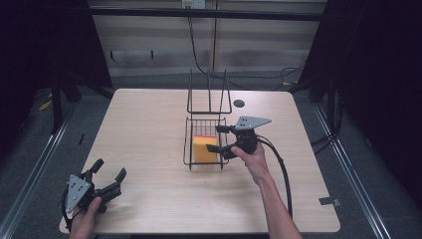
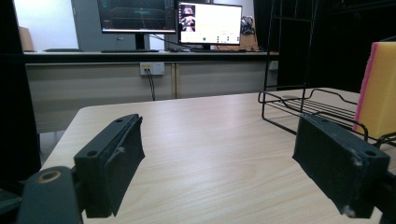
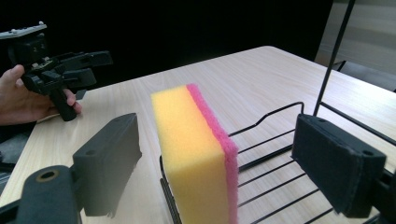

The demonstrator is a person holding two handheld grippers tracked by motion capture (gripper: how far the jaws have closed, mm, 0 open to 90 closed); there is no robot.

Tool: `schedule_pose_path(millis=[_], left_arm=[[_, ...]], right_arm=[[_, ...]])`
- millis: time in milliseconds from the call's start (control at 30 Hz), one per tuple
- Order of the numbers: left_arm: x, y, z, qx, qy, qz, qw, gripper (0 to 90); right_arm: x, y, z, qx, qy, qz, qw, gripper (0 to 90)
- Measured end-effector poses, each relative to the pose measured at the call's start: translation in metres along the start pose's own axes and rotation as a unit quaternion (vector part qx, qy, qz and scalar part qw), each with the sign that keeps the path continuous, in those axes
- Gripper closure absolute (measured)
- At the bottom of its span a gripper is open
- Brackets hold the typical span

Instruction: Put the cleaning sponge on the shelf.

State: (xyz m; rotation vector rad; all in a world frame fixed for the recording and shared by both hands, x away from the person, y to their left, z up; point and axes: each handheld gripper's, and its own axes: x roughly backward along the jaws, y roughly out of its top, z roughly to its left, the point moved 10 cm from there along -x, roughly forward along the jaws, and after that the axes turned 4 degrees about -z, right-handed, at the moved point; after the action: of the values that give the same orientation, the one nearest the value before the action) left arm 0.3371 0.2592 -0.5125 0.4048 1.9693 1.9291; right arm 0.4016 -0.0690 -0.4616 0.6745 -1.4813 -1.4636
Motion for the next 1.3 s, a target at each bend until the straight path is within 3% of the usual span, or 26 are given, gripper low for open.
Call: schedule_pose_path(millis=[267,300,333,433,867,933,967,1133,1300], left_arm=[[0.0,0.0,0.0,0.001,-0.001,0.0,1.0,15.6],[0.0,0.0,0.0,0.001,-0.001,0.0,1.0,15.6],[0.0,0.0,0.0,0.001,-0.001,0.0,1.0,15.6],[0.0,0.0,0.0,0.001,-0.001,0.0,1.0,15.6],[0.0,0.0,-0.001,0.002,-0.001,-0.001,1.0,15.6],[0.0,0.0,0.0,0.001,-0.001,0.0,1.0,15.6],[0.0,0.0,0.0,0.001,-0.001,0.0,1.0,15.6],[0.0,0.0,-0.001,0.002,-0.002,-0.001,1.0,15.6],[0.0,0.0,-0.001,0.002,-0.001,-0.001,1.0,15.6]], right_arm=[[0.007,0.006,-0.002,0.003,-0.031,-0.014,0.9994,15.0],[0.011,0.007,-0.005,0.012,-0.063,-0.025,0.9976,14.9],[0.013,0.006,-0.006,0.012,-0.073,-0.024,0.997,14.8],[0.019,0.003,-0.007,0.002,-0.074,-0.026,0.9969,14.2],[0.035,0.008,0.0,0.007,-0.076,-0.027,0.9967,13.9],[0.039,0.009,0.0,0.005,-0.081,-0.028,0.9964,14.1],[0.045,0.008,-0.001,0.003,-0.096,-0.032,0.9949,14.0],[0.056,-0.002,-0.002,-0.003,-0.104,-0.028,0.9942,14.1],[0.073,-0.005,-0.003,-0.008,-0.129,-0.039,0.9908,14.0]])
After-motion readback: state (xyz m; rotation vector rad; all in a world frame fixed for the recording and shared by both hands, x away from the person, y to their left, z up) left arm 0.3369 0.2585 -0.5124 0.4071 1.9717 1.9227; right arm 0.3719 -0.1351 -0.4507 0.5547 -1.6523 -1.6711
